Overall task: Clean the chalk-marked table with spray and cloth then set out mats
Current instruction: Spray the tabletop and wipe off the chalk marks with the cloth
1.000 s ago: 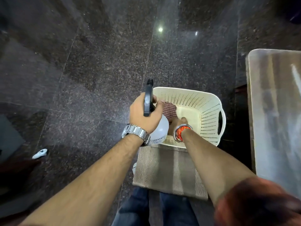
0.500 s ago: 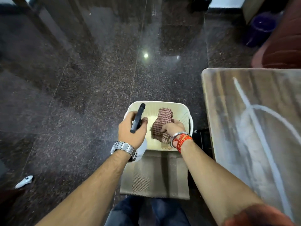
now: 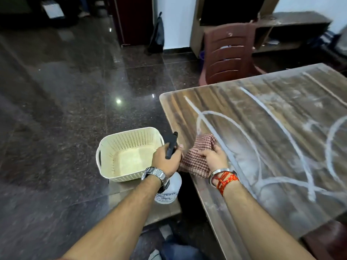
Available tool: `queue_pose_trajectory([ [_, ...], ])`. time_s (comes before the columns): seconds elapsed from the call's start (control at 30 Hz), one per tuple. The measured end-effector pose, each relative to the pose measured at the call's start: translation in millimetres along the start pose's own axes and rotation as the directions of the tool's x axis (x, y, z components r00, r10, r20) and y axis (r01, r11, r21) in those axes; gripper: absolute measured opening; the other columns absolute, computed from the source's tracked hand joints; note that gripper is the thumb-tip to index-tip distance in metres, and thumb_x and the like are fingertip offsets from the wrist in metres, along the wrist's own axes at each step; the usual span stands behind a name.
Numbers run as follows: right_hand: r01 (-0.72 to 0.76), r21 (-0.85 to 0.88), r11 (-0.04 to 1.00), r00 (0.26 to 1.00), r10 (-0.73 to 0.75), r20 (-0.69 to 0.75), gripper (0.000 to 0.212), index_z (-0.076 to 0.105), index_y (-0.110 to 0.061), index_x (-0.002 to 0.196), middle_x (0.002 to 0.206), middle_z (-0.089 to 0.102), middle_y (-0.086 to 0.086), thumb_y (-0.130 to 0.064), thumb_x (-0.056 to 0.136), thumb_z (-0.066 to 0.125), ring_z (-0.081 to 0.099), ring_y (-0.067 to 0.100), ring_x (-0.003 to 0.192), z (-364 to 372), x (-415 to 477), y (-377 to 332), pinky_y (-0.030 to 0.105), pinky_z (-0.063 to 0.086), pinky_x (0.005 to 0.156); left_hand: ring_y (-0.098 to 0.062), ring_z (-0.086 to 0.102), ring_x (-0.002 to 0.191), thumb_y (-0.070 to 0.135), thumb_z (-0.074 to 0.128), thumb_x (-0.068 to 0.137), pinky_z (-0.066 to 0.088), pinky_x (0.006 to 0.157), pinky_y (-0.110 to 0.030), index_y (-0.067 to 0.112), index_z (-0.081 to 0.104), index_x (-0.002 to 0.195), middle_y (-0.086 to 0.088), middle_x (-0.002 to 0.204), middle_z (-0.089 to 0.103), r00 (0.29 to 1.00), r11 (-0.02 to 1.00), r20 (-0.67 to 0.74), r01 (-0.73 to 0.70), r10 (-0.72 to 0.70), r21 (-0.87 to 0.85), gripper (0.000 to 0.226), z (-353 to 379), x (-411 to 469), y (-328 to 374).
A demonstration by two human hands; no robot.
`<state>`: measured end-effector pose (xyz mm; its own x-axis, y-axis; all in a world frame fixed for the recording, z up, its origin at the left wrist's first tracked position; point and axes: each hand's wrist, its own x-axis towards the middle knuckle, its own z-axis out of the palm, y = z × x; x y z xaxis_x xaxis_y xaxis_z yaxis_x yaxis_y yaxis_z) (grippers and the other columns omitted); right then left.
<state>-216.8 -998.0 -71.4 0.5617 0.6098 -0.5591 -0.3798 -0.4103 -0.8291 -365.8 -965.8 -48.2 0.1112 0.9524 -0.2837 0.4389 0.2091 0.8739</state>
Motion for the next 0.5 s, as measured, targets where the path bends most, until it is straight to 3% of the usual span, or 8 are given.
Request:
queue_pose_trajectory([
  [0.1, -0.007, 0.009, 1.0, 0.992, 0.008, -0.126, 0.03, 0.062, -0.015, 0.088, 0.093, 0.069, 0.01, 0.007, 0.069, 0.07, 0.066, 0.029, 0.084, -58, -19, -2, 0.042, 0.056, 0.08, -0.022, 0.063, 0.069, 0.047, 0.064, 0.088, 0.047, 0.062, -0.029, 0.014, 0.063, 0.071, 0.0, 0.069, 0.069, 0.997, 0.999, 0.078, -0.002, -0.001, 0.04, 0.037, 33, -20, 13],
  [0.2, -0.013, -0.008, 1.0, 0.984, 0.012, -0.18, 0.033, 0.064, -0.01, 0.097, 0.095, 0.069, 0.012, 0.004, 0.068, 0.071, 0.067, 0.031, 0.085, -101, -20, 1, 0.043, 0.057, 0.079, -0.024, 0.061, 0.064, 0.05, 0.064, 0.087, 0.044, 0.058, -0.029, 0.012, 0.061, 0.067, -0.001, 0.061, 0.063, 0.994, 0.996, 0.104, 0.024, -0.033, 0.092, 0.043, 62, -36, 29],
  [0.3, -0.032, -0.029, 0.999, 0.984, 0.026, -0.179, 0.039, 0.06, -0.015, 0.101, 0.099, 0.069, 0.008, -0.003, 0.066, 0.073, 0.068, 0.03, 0.086, -130, -7, 1, 0.047, 0.057, 0.08, -0.023, 0.049, 0.053, 0.045, 0.066, 0.088, 0.035, 0.051, -0.026, 0.014, 0.047, 0.053, 0.001, 0.05, 0.049, 0.996, 0.995, 0.079, 0.045, -0.052, 0.094, 0.05, 91, -44, 44],
  [0.5, 0.036, -0.045, 0.998, 0.997, -0.039, -0.07, 0.041, 0.063, -0.015, 0.106, 0.093, 0.071, 0.008, 0.006, 0.072, 0.068, 0.069, 0.029, 0.081, -176, 32, -25, 0.046, 0.058, 0.075, -0.029, 0.053, 0.052, 0.045, 0.067, 0.078, 0.041, 0.054, -0.026, 0.014, 0.051, 0.048, -0.001, 0.048, 0.052, 0.991, 0.99, -0.077, 0.118, -0.112, 0.077, 0.045, 151, -40, 59],
])
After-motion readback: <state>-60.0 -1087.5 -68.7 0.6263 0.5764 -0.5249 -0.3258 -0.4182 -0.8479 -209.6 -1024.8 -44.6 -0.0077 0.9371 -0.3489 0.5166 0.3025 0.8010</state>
